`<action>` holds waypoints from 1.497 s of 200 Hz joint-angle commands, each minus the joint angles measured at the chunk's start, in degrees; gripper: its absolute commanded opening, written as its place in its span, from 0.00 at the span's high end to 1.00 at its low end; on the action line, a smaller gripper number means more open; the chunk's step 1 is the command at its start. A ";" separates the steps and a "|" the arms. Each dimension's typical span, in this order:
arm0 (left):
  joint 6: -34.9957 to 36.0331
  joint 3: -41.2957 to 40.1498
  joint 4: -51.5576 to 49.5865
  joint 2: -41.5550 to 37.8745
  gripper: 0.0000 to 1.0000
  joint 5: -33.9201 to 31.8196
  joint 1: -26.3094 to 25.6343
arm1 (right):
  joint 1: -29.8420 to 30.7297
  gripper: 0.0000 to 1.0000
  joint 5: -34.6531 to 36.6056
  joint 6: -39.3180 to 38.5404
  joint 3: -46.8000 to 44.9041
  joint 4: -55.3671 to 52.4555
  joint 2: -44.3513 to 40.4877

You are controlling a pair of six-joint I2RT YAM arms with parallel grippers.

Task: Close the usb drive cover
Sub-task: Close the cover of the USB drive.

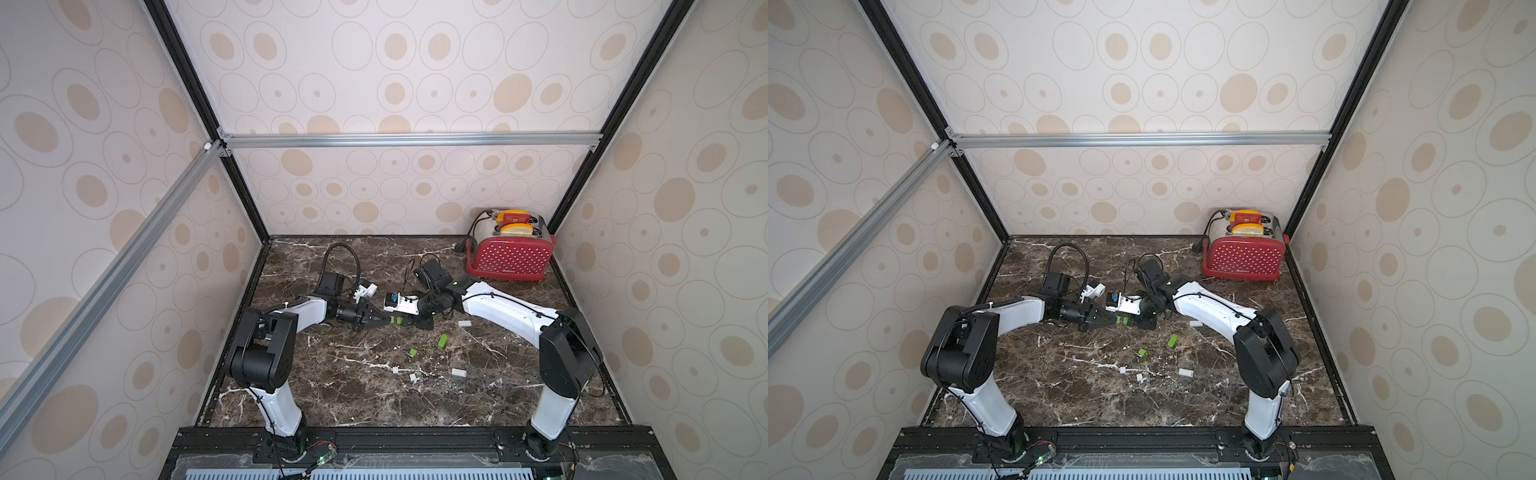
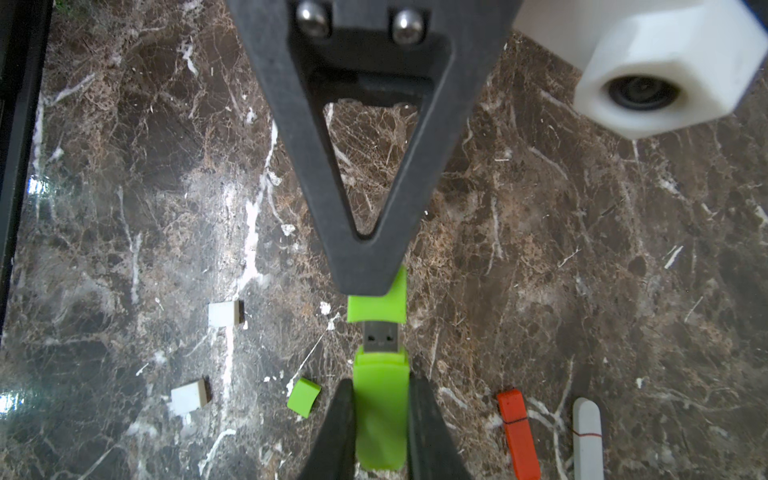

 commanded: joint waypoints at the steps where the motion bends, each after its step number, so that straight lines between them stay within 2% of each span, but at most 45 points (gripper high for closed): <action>1: 1.96 0.77 -1.16 -1.45 1.00 0.31 -0.79 | 0.46 0.97 -0.38 0.78 1.61 -0.12 0.87; 95: 2.90 0.78 -1.67 -2.23 1.00 -1.17 -1.57 | 1.75 0.98 -1.33 0.74 2.60 -1.08 1.46; 135: 8.38 1.70 -5.94 -2.52 1.00 -3.44 -2.73 | 2.01 0.98 -4.20 1.22 3.37 -2.37 2.21; 193: 9.70 2.89 -7.30 -1.54 1.00 -4.70 -3.63 | 2.16 1.00 -2.76 3.95 2.94 2.16 1.25; 211: 8.70 3.09 -6.62 -1.36 1.00 -4.58 -3.99 | 2.38 1.00 -1.56 5.48 1.22 7.03 0.30; 256: 5.57 2.29 -2.91 -2.14 1.00 -5.28 -4.39 | 2.68 1.00 -2.10 8.07 2.15 9.72 1.30; 299: -5.38 0.85 7.27 -0.54 1.00 -1.93 -4.60 | 4.86 1.00 -3.96 1.26 -3.61 15.94 -1.96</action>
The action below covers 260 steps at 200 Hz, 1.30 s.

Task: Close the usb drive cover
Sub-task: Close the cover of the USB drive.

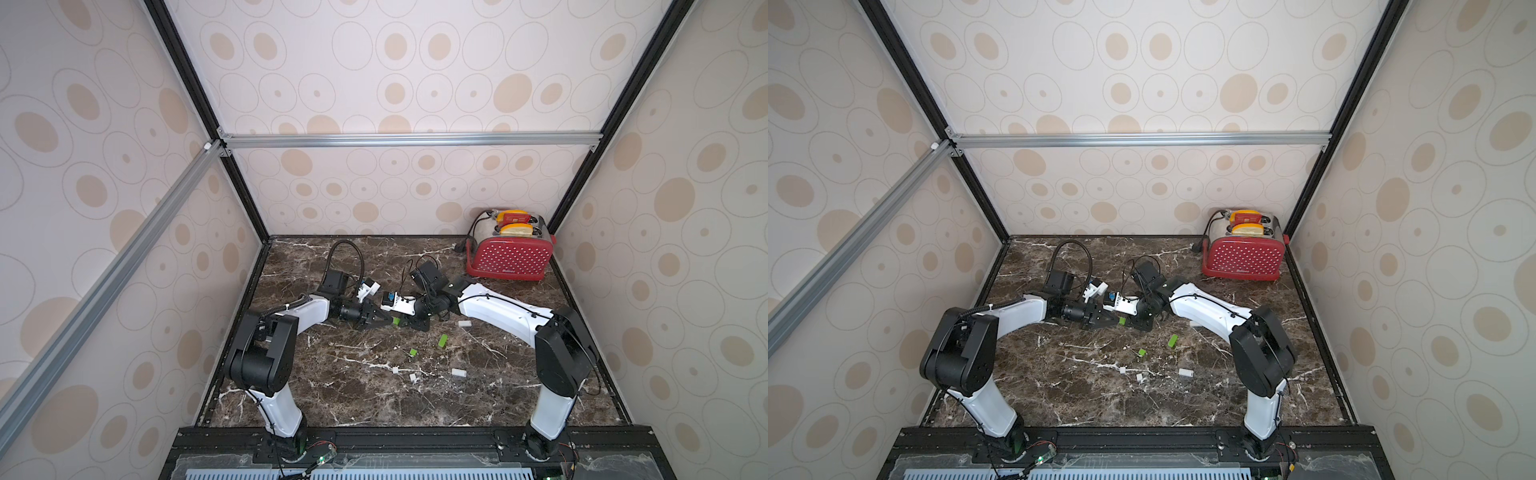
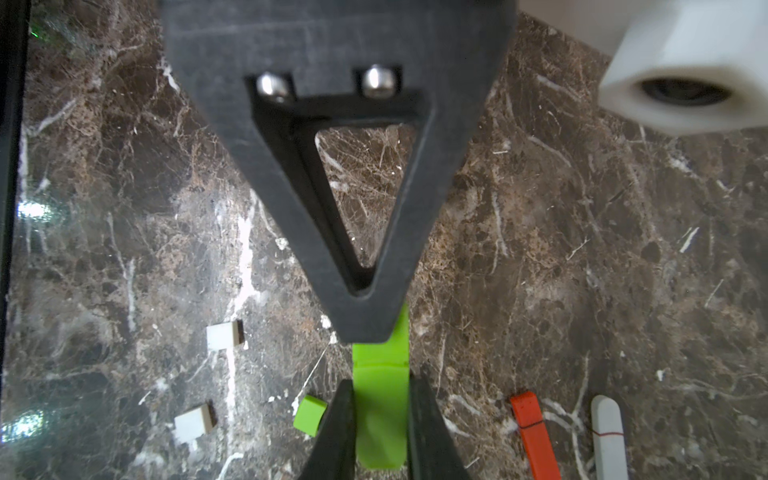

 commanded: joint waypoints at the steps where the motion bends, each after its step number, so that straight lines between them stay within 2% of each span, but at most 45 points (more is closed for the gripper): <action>1: -6.71 0.03 7.86 0.57 1.00 5.37 -2.31 | 3.36 1.00 -5.50 -2.87 -2.60 12.50 -2.88; 12: -5.11 0.17 6.90 0.85 1.00 5.17 -2.38 | 3.23 1.00 -5.94 -2.40 -3.81 14.35 -3.89; 26: 1.53 1.43 0.52 0.95 1.00 4.31 -2.56 | 2.82 1.00 -6.96 -1.94 -4.64 15.31 -4.50; 59: 16.17 6.22 -15.31 0.64 1.00 -0.16 -2.66 | -1.48 1.00 -13.34 9.29 -4.76 19.11 -4.86; 74: 20.08 8.14 -19.53 0.91 1.00 -3.28 -2.66 | -2.03 1.00 -14.90 10.03 -5.13 19.90 -5.52; 92: 19.40 8.65 -18.80 1.70 1.00 -2.93 -3.03 | -1.45 1.00 -15.14 8.90 -3.97 18.55 -4.86; 123: 11.68 7.43 -11.04 3.04 1.00 2.02 -4.52 | 2.23 1.00 -10.79 2.07 -3.94 17.92 -4.60; 137: 8.84 6.82 -8.56 3.67 1.00 2.57 -4.91 | 2.98 1.00 -9.43 1.34 -4.80 19.69 -5.14; 150: 7.12 6.30 -7.37 3.53 1.00 1.46 -4.88 | 2.73 1.00 -8.30 5.04 -5.95 23.66 -6.01; 175: 7.92 6.19 -9.13 2.61 1.00 -3.46 -4.89 | 0.25 1.00 -10.76 15.84 -5.18 27.74 -5.45; 197: 8.47 6.74 -9.95 2.57 1.00 -4.46 -5.12 | 0.23 1.00 -12.39 17.26 -4.41 27.62 -4.48; 217: 7.33 6.99 -9.11 3.58 1.00 -2.47 -5.17 | 0.63 1.00 -11.58 11.74 -4.21 24.41 -4.39; 238: 6.20 6.66 -8.74 4.12 1.00 0.39 -5.12 | 0.68 1.00 -9.54 1.61 -3.27 15.34 -4.48; 260: 6.87 6.63 -9.86 2.73 0.85 1.84 -4.85 | -0.43 1.00 -5.86 -4.60 -2.84 7.16 -4.56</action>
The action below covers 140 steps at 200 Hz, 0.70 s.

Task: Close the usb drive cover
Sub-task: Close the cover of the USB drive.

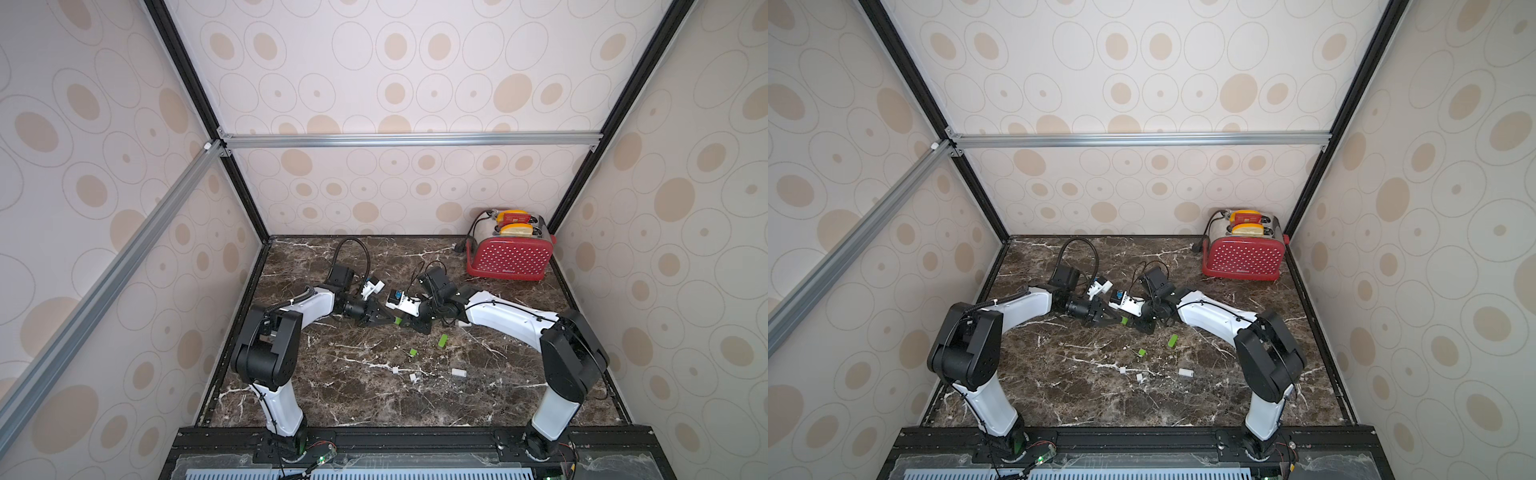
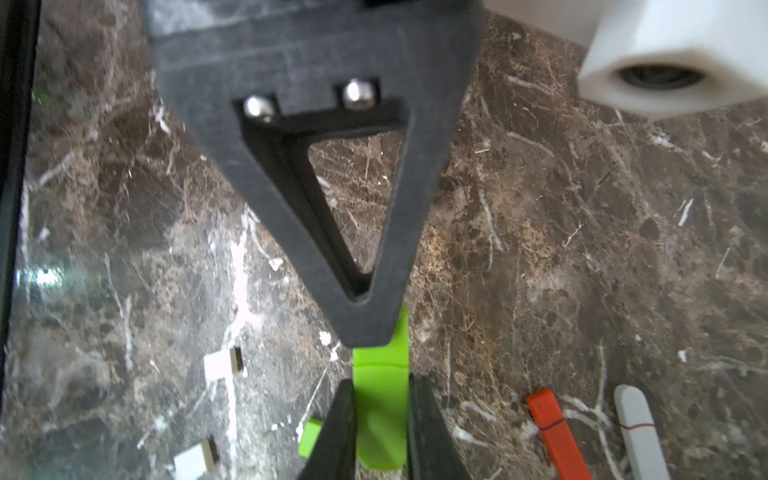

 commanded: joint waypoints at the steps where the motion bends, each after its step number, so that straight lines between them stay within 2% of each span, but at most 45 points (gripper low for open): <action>1: -0.03 0.14 0.12 -0.12 0.84 4.99 -2.84 | 0.91 1.00 -3.77 -9.54 3.75 -0.08 -1.48; 41: 2.54 0.59 -3.93 -4.94 0.37 4.51 1.19 | -4.77 1.00 -5.78 -11.44 1.32 -6.90 -2.92; 76: 6.12 -0.27 -7.31 -10.10 0.02 1.88 5.00 | -7.22 1.00 -4.21 -15.06 1.67 -10.75 -1.79; 107: 14.02 -0.57 -13.02 -14.22 0.01 -5.56 7.11 | -8.27 1.00 0.24 -21.75 5.00 -15.38 3.48; 140: 22.27 -2.13 -16.62 -19.22 0.01 -16.24 7.10 | -8.67 1.00 3.52 -23.32 9.35 -18.20 10.22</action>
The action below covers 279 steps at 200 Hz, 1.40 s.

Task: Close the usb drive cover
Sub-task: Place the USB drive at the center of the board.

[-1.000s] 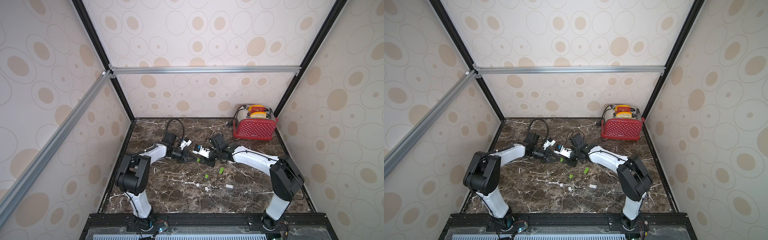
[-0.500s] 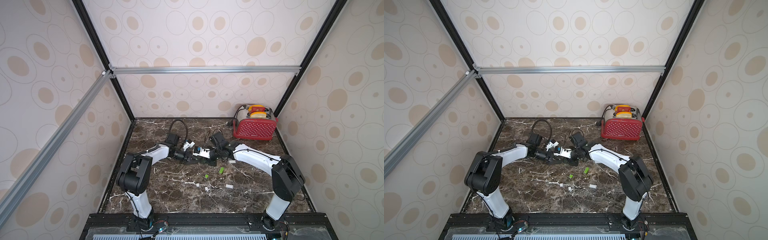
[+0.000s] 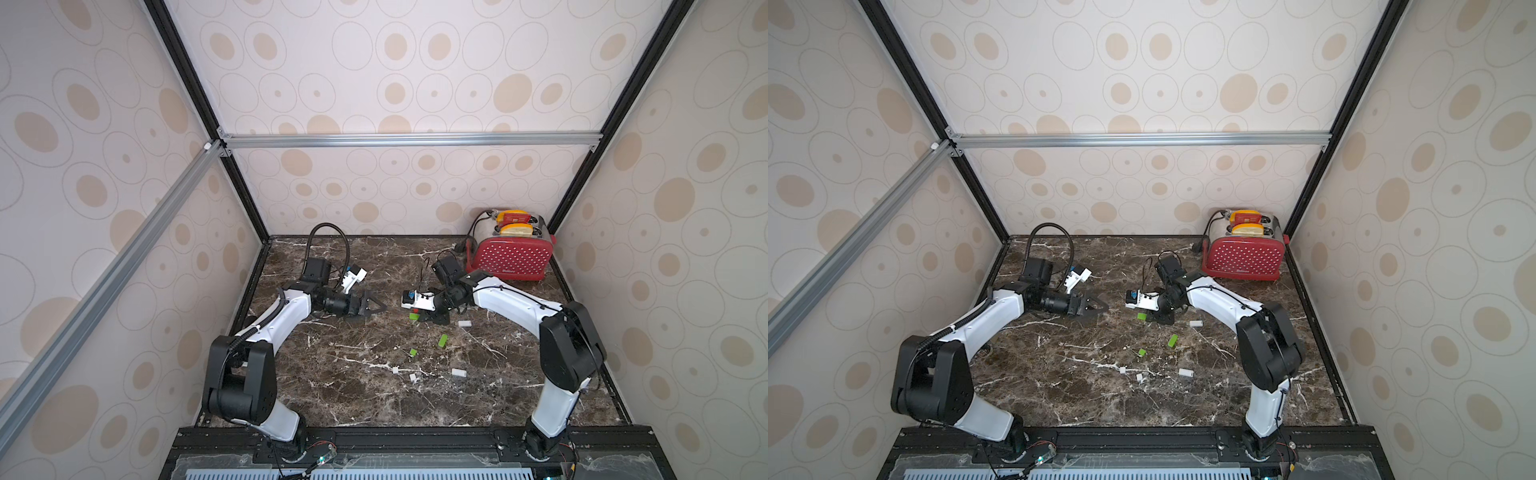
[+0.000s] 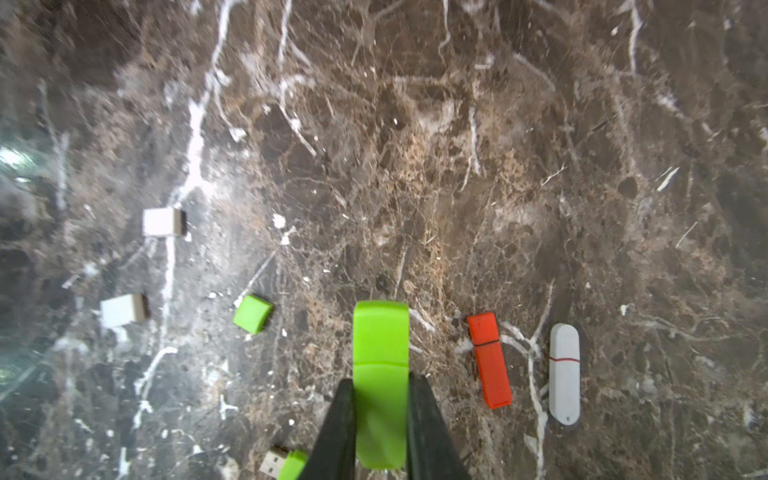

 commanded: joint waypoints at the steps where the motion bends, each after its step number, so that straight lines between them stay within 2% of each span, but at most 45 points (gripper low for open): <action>1: 9.51 -1.26 -5.52 -3.60 0.01 -9.37 0.07 | -0.30 1.00 3.43 -3.31 2.81 -4.88 4.65; 28: 13.34 -3.26 -5.30 -6.61 0.01 -13.79 0.08 | -0.28 1.00 6.67 -3.73 3.45 -4.84 7.74; 72: 16.21 -4.04 -5.74 -7.16 0.01 -15.93 0.09 | -0.33 1.00 8.04 -3.70 3.25 -3.76 10.27; 93: 16.53 -3.87 -5.90 -7.31 0.01 -16.87 -0.01 | -0.36 0.97 9.02 -3.28 2.76 -2.82 11.62; 126: 16.89 -4.39 -5.62 -7.60 0.01 -17.04 -0.06 | -0.40 0.83 9.72 -2.74 3.21 -2.38 12.99; 158: 17.32 -4.31 -5.54 -7.60 0.01 -17.23 -0.18 | -0.36 0.52 9.32 -1.77 3.02 -2.44 10.32; 185: 17.50 -4.22 -5.54 -7.51 0.01 -17.49 -0.17 | -0.36 0.40 8.79 0.49 1.98 -2.62 4.95; 202: 17.50 -4.13 -5.40 -7.34 0.01 -17.66 -0.22 | -0.36 0.37 7.05 4.23 0.08 -1.76 0.37; 220: 17.58 -4.04 -5.26 -7.07 0.01 -17.58 -0.23 | 0.29 0.32 5.20 11.38 -4.97 2.50 -5.58; 235: 17.63 -3.87 -5.31 -6.74 0.01 -17.71 -0.28 | 1.68 0.31 4.44 16.73 -8.18 3.76 -9.56; 263: 17.68 -3.52 -5.38 -6.20 0.01 -18.45 -0.23 | 7.01 0.30 10.79 30.44 -13.37 5.98 -12.96; 279: 17.59 -3.29 -5.56 -5.88 0.01 -18.52 -0.28 | 11.13 0.30 10.72 34.65 -16.88 9.82 -14.16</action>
